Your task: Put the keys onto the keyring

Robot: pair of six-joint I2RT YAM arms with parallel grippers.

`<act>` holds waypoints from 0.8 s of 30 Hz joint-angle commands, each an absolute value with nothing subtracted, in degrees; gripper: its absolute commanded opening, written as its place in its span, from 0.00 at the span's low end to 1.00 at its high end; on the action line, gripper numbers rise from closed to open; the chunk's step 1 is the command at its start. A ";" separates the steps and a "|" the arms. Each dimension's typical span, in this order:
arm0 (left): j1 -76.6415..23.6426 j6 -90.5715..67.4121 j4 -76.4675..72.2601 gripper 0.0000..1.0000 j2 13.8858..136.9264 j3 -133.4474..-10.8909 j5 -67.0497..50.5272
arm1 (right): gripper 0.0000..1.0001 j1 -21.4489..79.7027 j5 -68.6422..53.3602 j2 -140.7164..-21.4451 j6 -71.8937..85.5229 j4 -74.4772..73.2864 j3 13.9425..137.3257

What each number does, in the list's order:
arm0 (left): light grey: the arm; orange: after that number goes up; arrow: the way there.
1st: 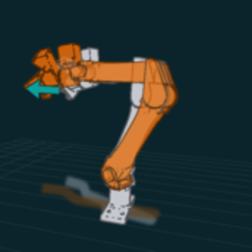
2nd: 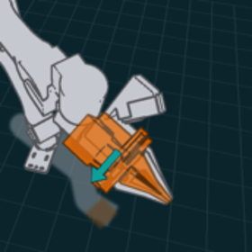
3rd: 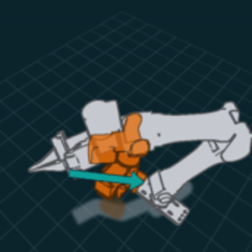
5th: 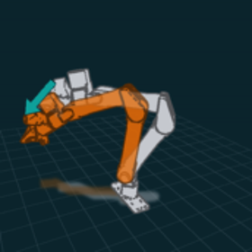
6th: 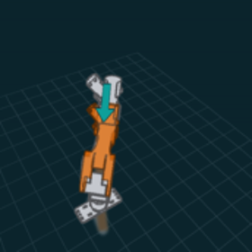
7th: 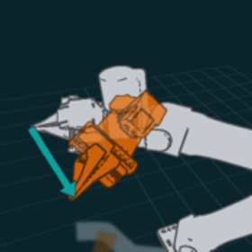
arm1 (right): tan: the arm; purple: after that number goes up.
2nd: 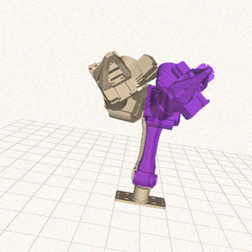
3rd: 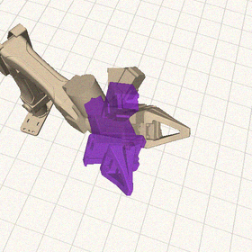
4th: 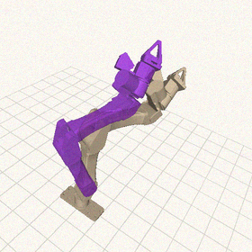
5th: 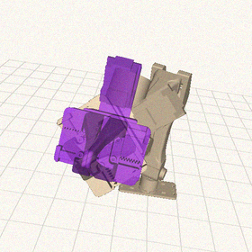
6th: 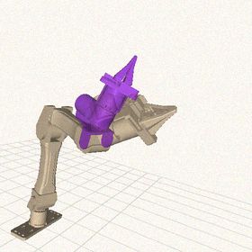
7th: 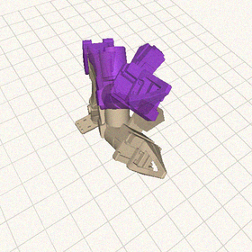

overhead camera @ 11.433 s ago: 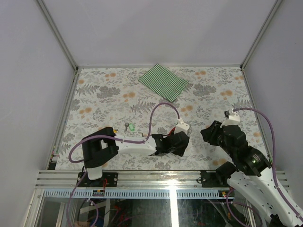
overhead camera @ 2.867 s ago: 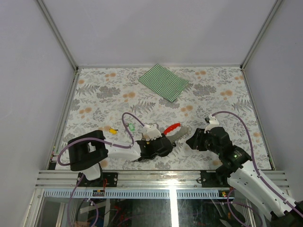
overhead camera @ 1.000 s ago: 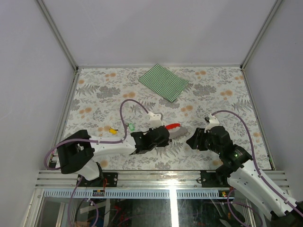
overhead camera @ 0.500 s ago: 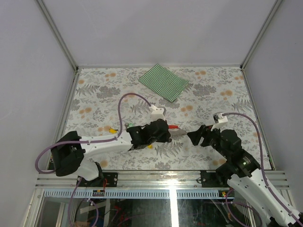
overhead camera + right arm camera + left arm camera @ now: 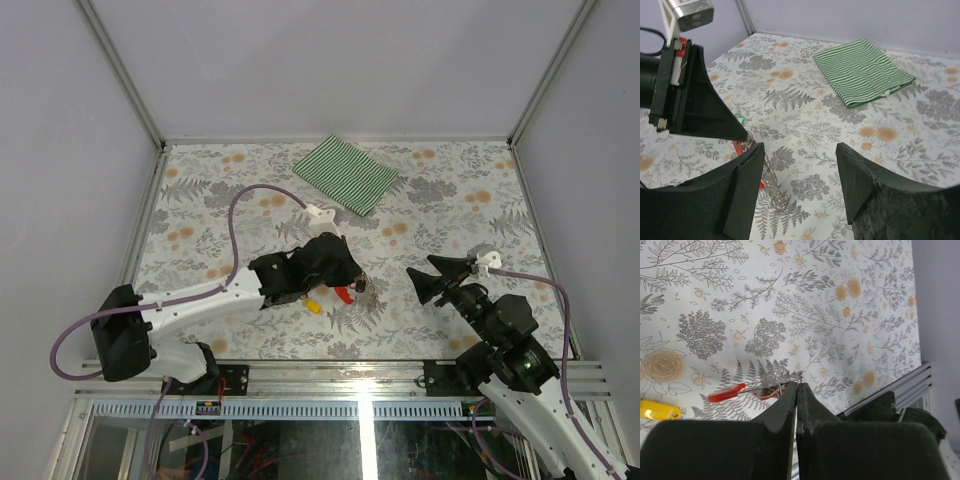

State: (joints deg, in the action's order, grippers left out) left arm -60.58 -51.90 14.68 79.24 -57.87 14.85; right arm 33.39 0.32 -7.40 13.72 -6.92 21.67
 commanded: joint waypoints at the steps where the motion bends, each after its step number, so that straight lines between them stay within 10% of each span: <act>1: -59.15 -56.08 18.56 0.00 78.05 -63.06 14.07 | 0.64 33.67 -5.39 -8.24 4.10 -0.73 25.06; 24: -57.89 -68.88 26.37 0.00 75.51 -68.38 14.08 | 0.59 33.69 -28.03 -14.43 -23.64 2.62 25.45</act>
